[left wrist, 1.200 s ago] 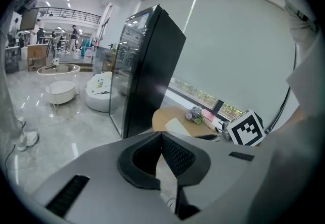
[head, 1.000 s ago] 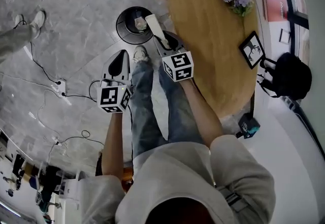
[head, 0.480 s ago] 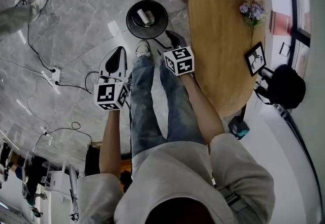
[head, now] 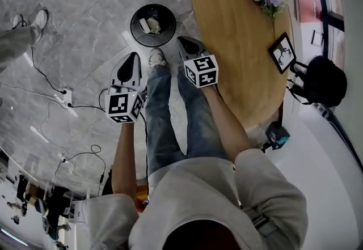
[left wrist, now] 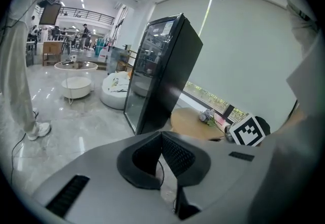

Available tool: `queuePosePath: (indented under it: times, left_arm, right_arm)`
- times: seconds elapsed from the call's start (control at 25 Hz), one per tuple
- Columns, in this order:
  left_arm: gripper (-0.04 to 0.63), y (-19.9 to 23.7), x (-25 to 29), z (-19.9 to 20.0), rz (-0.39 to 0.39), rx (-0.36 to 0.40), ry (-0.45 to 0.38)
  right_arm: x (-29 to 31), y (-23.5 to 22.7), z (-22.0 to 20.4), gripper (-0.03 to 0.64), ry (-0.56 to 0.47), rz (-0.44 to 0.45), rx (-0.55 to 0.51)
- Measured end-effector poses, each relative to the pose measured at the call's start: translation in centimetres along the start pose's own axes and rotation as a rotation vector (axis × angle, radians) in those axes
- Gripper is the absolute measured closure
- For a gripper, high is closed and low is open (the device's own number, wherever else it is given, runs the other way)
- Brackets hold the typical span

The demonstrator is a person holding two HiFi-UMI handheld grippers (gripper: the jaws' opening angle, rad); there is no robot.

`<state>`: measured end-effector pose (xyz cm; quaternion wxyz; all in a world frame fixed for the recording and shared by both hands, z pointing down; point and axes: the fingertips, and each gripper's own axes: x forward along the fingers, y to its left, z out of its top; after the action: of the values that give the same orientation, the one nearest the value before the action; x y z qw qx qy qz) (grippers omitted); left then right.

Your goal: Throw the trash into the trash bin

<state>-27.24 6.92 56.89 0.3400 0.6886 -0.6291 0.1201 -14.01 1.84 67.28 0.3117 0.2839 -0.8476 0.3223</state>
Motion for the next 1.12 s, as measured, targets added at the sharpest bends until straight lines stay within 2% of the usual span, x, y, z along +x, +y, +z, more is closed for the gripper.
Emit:
queuePosePath:
  times: [0.2, 0.4, 0.68, 0.84, 1.12]
  left_arm:
    - [0.578, -3.3, 0.9, 2.9, -0.033, 0.030, -0.031]
    - [0.578, -6.1, -0.3, 9.0, -0.048, 0.096, -0.105]
    - [0.578, -7.9, -5.4, 19.4, -0.044, 0.183, -0.229]
    - [0.578, -8.1, -8.7, 25.4, -0.034, 0.202, -0.320]
    - [0.577, -10.5, -12.3, 31.1, -0.043, 0.239, -0.422]
  right_arm:
    - [-4.9, -2.0, 3.3, 0.588, -0.103, -0.036, 0.002]
    - [-10.7, -2.1, 10.1, 0.588, -0.251, -0.078, -0.022]
    - [-18.9, 1.5, 20.3, 0.588, -0.411, -0.106, -0.159]
    - [-22.5, 3.5, 26.0, 0.588, -0.504, -0.113, -0.216]
    - [-29.8, 5.7, 32.1, 0.588, -0.646, -0.138, -0.290]
